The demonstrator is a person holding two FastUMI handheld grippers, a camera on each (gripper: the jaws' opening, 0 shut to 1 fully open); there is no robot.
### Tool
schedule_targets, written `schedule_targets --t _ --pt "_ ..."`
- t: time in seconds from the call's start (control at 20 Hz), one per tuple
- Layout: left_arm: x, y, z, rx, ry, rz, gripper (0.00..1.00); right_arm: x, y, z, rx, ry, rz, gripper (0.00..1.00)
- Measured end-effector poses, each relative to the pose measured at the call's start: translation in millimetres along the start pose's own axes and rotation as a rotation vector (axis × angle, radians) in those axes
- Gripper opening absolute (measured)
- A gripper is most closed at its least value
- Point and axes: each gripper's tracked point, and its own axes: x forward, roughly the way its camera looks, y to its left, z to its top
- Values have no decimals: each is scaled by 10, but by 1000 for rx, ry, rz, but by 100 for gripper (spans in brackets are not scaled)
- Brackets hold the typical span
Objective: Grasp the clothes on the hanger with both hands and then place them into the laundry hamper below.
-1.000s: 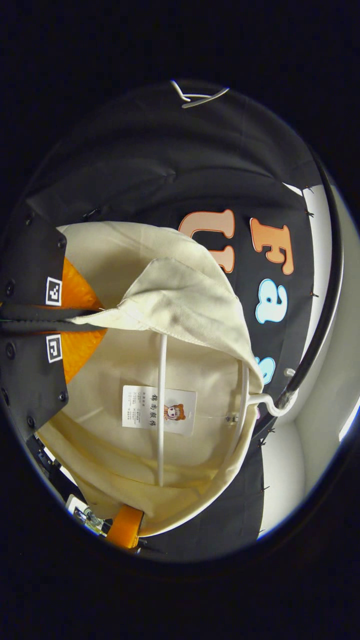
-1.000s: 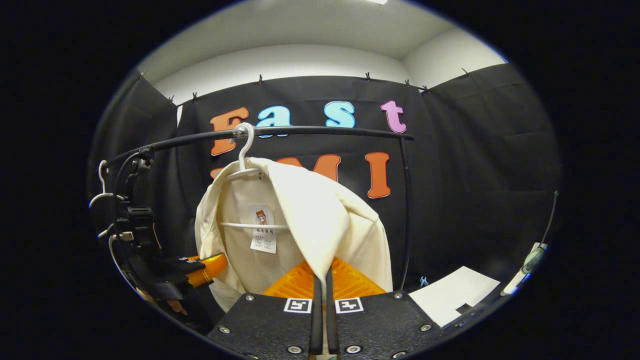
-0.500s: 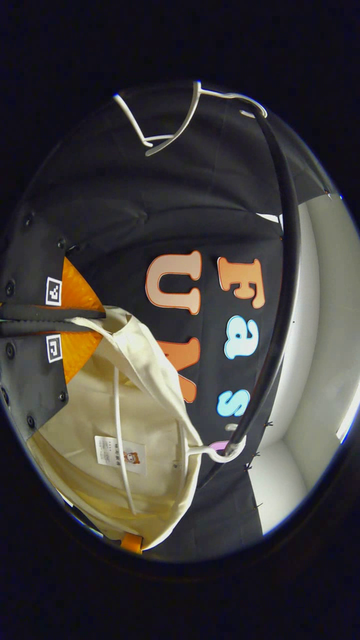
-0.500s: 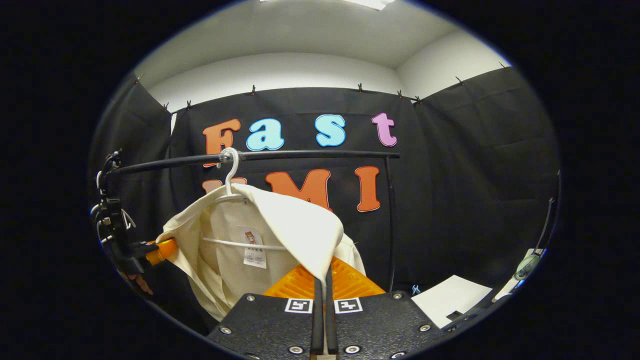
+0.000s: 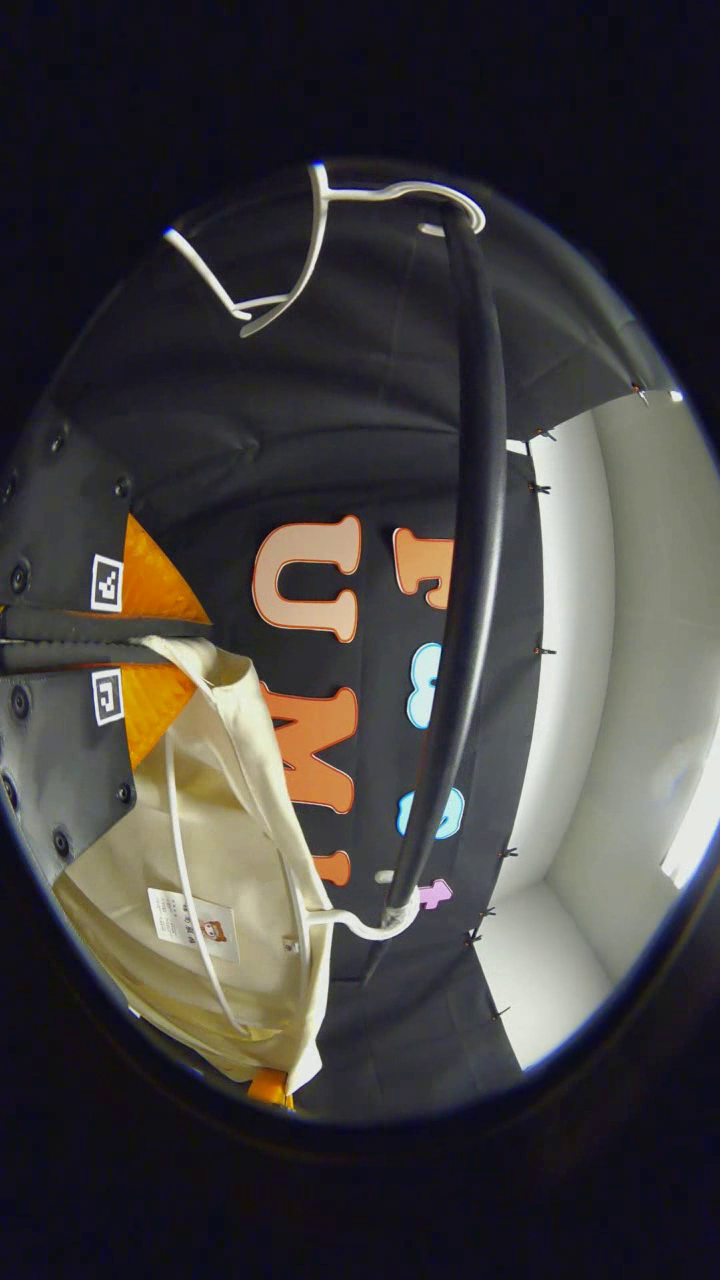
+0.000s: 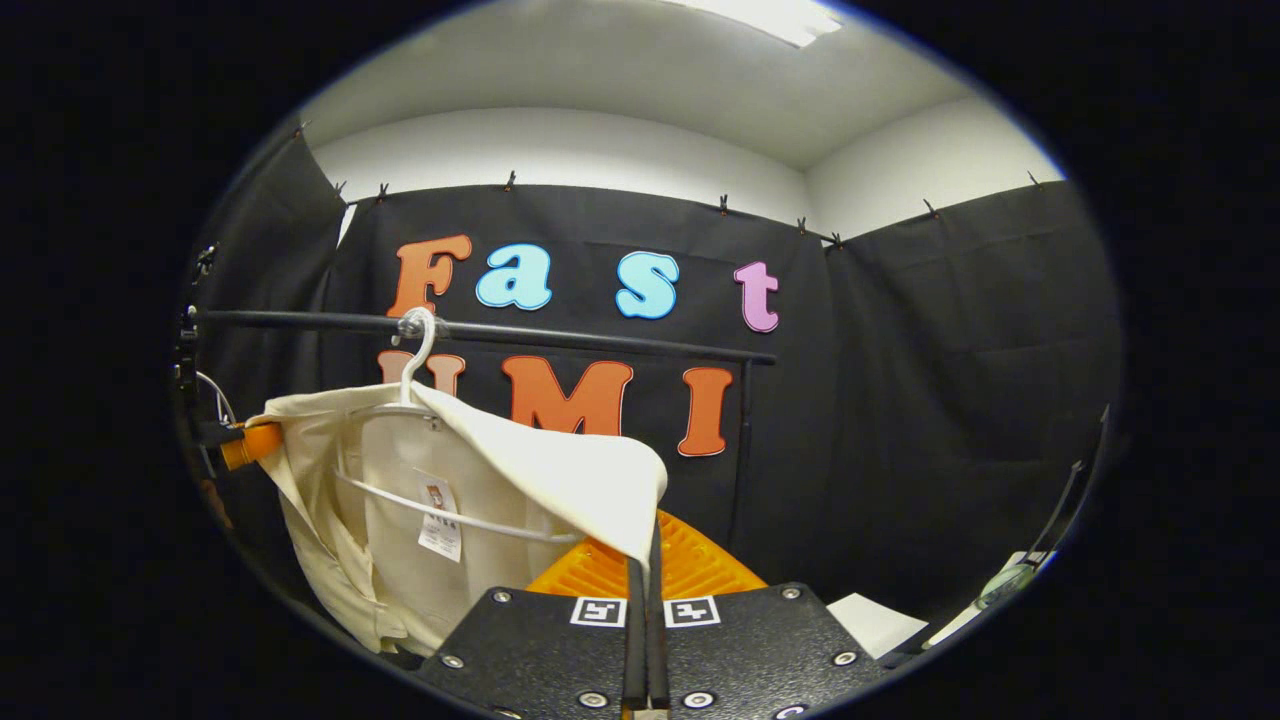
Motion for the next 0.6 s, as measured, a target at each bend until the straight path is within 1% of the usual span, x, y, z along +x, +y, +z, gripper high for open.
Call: schedule_targets --t 0.2,0.3,0.45,0.6 --pt "-36 -43 32 -14 6 -35 7 170 -217 117 -15 -11 -28 0" --pt "-36 -60 31 -7 12 -51 7 260 -298 110 -28 -8 -32 0" --pt "-28 -83 13 19 14 -70 7 428 -410 -55 -44 24 -35 0" --pt "-12 -79 1 58 9 -66 7 605 -408 -372 0 82 -14 0"
